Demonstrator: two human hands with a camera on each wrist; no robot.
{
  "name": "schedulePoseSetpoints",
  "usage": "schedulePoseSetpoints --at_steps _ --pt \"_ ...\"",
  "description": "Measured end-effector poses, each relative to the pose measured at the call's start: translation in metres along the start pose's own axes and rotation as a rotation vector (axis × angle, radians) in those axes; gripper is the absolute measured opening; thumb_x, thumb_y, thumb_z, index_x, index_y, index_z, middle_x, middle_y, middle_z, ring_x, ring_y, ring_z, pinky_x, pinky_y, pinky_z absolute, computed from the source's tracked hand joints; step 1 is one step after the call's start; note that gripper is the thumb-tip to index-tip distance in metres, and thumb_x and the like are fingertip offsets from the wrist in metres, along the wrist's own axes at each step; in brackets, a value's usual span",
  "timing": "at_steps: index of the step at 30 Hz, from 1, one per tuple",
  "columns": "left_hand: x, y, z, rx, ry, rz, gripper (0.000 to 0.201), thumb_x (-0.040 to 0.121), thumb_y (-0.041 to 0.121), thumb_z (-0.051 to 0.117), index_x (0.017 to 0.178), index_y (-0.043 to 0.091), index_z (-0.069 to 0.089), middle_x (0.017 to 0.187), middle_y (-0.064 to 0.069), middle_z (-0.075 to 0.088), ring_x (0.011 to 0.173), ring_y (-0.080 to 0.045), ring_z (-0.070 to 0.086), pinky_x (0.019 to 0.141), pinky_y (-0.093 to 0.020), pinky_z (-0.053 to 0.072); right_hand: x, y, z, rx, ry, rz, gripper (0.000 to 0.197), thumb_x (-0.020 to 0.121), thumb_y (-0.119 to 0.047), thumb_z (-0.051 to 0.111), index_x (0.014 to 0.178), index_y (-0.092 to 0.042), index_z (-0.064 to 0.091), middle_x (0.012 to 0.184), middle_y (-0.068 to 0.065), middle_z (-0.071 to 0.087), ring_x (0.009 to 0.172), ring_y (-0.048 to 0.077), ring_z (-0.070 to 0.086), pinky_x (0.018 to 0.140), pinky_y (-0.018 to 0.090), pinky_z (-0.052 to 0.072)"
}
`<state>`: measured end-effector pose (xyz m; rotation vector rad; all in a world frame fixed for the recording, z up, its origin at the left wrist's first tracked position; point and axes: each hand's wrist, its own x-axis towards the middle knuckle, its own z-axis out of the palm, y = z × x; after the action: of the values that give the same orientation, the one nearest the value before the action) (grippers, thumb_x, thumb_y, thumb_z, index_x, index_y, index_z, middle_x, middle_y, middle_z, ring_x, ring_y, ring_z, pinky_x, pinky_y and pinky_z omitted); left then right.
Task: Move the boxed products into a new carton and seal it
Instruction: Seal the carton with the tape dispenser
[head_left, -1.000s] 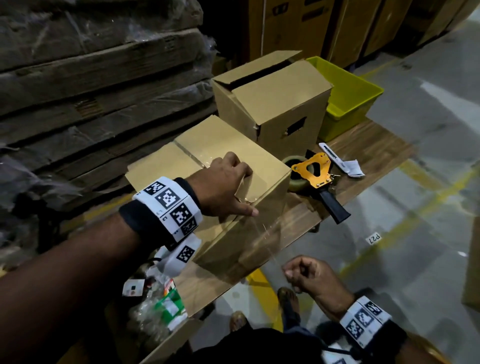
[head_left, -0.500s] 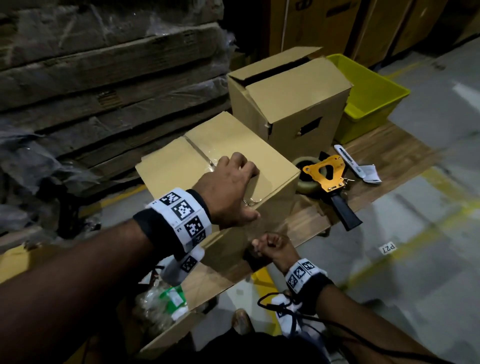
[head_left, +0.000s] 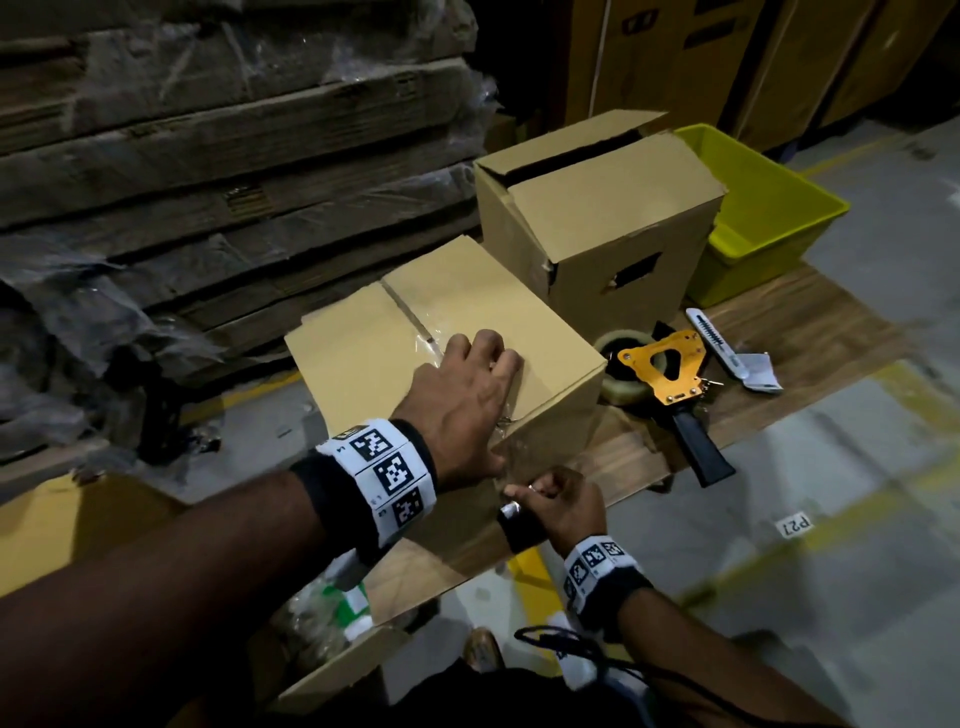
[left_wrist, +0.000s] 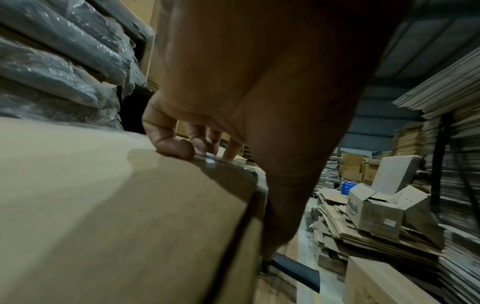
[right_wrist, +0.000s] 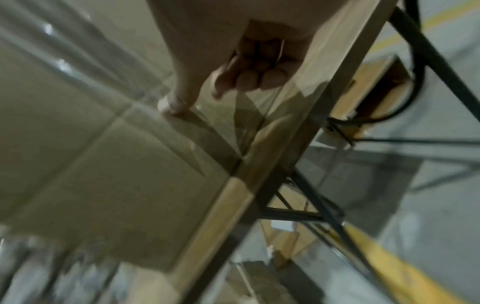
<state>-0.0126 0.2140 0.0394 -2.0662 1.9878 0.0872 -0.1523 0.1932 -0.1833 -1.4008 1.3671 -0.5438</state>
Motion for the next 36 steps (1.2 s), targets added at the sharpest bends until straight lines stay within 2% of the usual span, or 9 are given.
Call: schedulePoseSetpoints --at_steps 5,8,11,14,19,24,29,32,36 --pt "-0.002 0.003 0.000 -0.011 -0.002 -0.015 0.108 0.061 0.057 0.081 0.145 0.022 0.024 0.141 -0.005 0.024 0.118 -0.025 0.034 0.084 -0.042 0.052 0.000 0.002 -0.011 -0.280 0.020 -0.080 0.054 0.061 -0.067 0.071 0.059 -0.020 0.046 0.054 -0.003 0.056 0.057 0.018 0.057 0.055 0.031 0.047" --pt "-0.002 0.002 0.000 -0.017 -0.002 -0.009 0.112 0.057 0.056 0.084 0.145 0.022 0.024 0.141 -0.004 0.024 0.118 -0.025 0.034 0.085 -0.042 0.052 -0.018 -0.001 -0.011 -0.297 -0.020 -0.316 0.038 0.075 -0.052 0.065 0.061 -0.026 0.041 0.054 -0.004 0.051 0.056 0.020 0.056 0.053 0.033 0.044" --pt "-0.003 0.001 0.003 -0.031 0.002 -0.005 0.115 0.054 0.057 0.085 0.145 0.024 0.023 0.140 -0.002 0.024 0.118 -0.024 0.033 0.087 -0.042 0.051 -0.038 -0.020 -0.021 -0.216 -0.108 -0.599 0.015 0.080 -0.026 0.065 0.077 -0.030 0.050 0.071 -0.009 0.056 0.066 0.012 0.055 0.059 0.024 0.040" --pt "-0.003 -0.002 0.003 -0.070 0.005 0.007 0.112 0.056 0.057 0.082 0.146 0.026 0.023 0.142 -0.002 0.023 0.120 -0.024 0.033 0.088 -0.043 0.051 -0.036 -0.048 -0.029 -0.155 -0.213 -0.830 0.006 0.085 -0.018 0.052 0.090 -0.021 0.056 0.087 -0.001 0.055 0.079 0.021 0.056 0.066 0.032 0.043" --pt "-0.005 -0.001 0.003 -0.075 -0.003 -0.011 0.111 0.060 0.055 0.081 0.148 0.027 0.019 0.145 -0.002 0.020 0.123 -0.025 0.031 0.092 -0.045 0.049 -0.011 -0.029 -0.029 -0.390 -0.414 -0.792 0.026 0.084 -0.022 0.048 0.105 -0.032 0.061 0.101 -0.003 0.063 0.094 0.020 0.060 0.079 0.032 0.051" --pt "-0.008 0.002 0.005 -0.075 0.014 -0.018 0.111 0.063 0.055 0.081 0.149 0.027 0.019 0.145 -0.002 0.020 0.123 -0.025 0.031 0.093 -0.045 0.047 -0.001 -0.007 -0.029 -0.520 -0.533 -0.696 0.034 0.079 -0.020 0.046 0.108 -0.026 0.062 0.108 -0.005 0.061 0.100 0.019 0.058 0.087 0.035 0.048" --pt "-0.013 -0.003 0.003 -0.156 0.022 0.015 0.108 0.068 0.052 0.079 0.152 0.028 0.015 0.149 0.000 0.017 0.128 -0.023 0.028 0.100 -0.044 0.043 -0.015 -0.044 -0.051 -0.353 -0.402 -0.684 0.029 0.081 -0.019 0.048 0.105 -0.024 0.065 0.104 -0.005 0.066 0.096 0.016 0.063 0.084 0.028 0.050" --pt "-0.015 -0.005 0.002 -0.192 0.014 0.017 0.111 0.068 0.051 0.078 0.154 0.027 0.013 0.151 0.000 0.015 0.131 -0.023 0.025 0.103 -0.044 0.039 -0.024 -0.082 -0.065 -0.225 -0.326 -0.776 0.036 0.076 0.000 0.053 0.105 -0.017 0.066 0.101 -0.005 0.067 0.095 0.007 0.062 0.085 0.017 0.047" --pt "-0.018 -0.002 0.004 -0.210 0.046 -0.009 0.107 0.070 0.051 0.077 0.154 0.027 0.014 0.153 0.000 0.015 0.133 -0.024 0.025 0.103 -0.044 0.039 -0.037 -0.110 -0.079 -0.105 -0.390 -0.810 0.049 0.072 0.010 0.050 0.112 -0.016 0.064 0.107 -0.006 0.061 0.102 0.007 0.060 0.088 0.024 0.049"
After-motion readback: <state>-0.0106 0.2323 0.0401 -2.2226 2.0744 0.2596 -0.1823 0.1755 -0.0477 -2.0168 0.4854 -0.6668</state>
